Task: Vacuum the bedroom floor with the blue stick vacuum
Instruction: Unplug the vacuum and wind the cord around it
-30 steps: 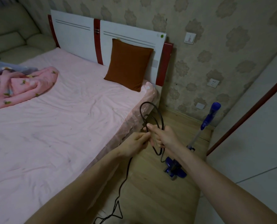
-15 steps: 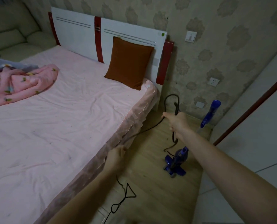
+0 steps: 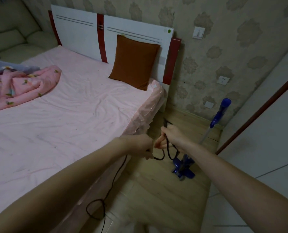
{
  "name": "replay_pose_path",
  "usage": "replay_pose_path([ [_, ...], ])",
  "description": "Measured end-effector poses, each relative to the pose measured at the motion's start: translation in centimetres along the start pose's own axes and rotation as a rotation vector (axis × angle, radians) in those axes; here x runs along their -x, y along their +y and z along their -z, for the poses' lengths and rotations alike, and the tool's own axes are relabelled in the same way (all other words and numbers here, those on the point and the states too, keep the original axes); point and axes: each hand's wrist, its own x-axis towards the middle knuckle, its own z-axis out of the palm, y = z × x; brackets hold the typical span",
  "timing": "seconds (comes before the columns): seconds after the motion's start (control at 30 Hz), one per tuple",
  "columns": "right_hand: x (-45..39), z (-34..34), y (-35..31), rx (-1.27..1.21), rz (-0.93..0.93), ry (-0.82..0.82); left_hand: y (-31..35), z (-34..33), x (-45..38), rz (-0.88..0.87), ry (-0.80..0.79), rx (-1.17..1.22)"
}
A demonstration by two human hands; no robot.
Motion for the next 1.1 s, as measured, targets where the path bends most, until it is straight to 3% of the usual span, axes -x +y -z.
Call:
replay_pose_path([
  [0.1,0.0,-0.9,1.3,0.248,0.013,-0.124,-0.8,2.3,0.8,-0.052,0.077,0.029],
  [0.2,0.6,-1.5,1.6,0.131,-0.018,-0.256,-2.1,3.5,1.6,-0.072,0.16,0.116],
  [0.37,0.6,0.0,-0.2,-0.089,-0.014,-0.123,-4.7,-1.7,1.7,0.049,0.298,0.278],
  [0.5,1.2,0.1,-0.6,0.058,-0.002,-0.094,-4.6,-7.7,0.0,0.149,0.541,0.527],
  [0.63,1.5,-0.3,-0.7,0.327,0.029,-0.101,-2.5,-5.5,-0.3,0.042,0.379,0.442],
  [0.77,1.3,-0.9,-1.1,0.258,0.023,-0.066,-2.5,-0.5,-0.2,0.001,0.282,0.327],
  [0.9,1.4,-0.2,-2.0,0.338,0.097,-0.098,-3.4,2.1,0.0,-0.006,0.157,0.439],
  [0.97,1.6,0.9,-2.8,0.317,0.102,-0.133,-3.6,1.5,0.1,-0.002,0.235,0.446],
  [1.1,1.8,2.1,-3.6,0.295,0.13,0.0,-3.9,-2.5,-1.1,0.152,0.612,0.259],
])
